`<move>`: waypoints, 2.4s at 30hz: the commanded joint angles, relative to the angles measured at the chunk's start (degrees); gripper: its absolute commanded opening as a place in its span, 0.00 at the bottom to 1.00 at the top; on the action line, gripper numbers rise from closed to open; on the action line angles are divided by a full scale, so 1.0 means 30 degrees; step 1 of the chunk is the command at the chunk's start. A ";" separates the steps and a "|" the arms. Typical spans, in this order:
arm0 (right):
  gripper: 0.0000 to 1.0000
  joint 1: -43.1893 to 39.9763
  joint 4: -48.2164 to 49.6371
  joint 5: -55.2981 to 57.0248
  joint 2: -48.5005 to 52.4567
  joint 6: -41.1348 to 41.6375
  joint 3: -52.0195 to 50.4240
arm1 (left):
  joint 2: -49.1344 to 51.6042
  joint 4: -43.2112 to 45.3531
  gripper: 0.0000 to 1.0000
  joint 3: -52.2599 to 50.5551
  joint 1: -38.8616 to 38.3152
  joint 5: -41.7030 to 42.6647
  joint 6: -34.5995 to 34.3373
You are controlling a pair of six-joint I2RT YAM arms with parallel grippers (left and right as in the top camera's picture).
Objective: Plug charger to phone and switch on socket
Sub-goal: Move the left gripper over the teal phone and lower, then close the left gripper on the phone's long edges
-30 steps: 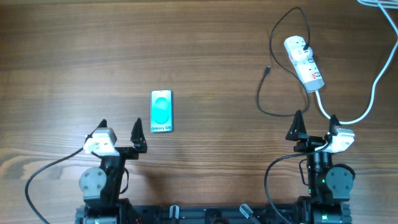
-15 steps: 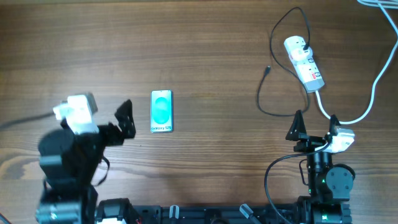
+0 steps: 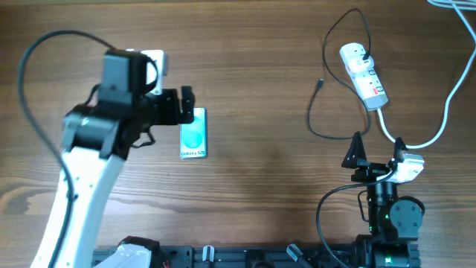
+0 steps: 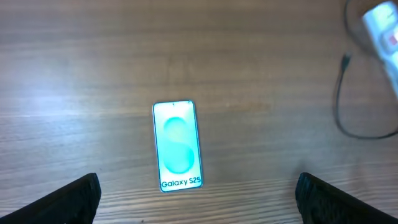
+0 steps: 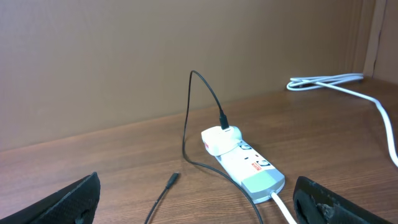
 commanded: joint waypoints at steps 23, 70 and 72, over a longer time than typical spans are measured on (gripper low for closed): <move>1.00 0.0095 0.0080 0.0313 -0.0226 -0.0204 -0.0015 | 0.9938 0.1370 1.00 -0.1647 -0.0306 -0.0663 -0.1698; 1.00 0.0095 0.0080 0.0313 -0.0226 -0.0211 -0.0015 | 1.4739 0.3461 0.95 -0.3220 -0.1290 -0.1027 -0.2980; 1.00 0.0095 0.0080 0.0321 -0.0226 -0.0219 -0.0015 | 1.4746 0.3745 0.89 -0.3424 -0.1297 -0.1013 -0.2987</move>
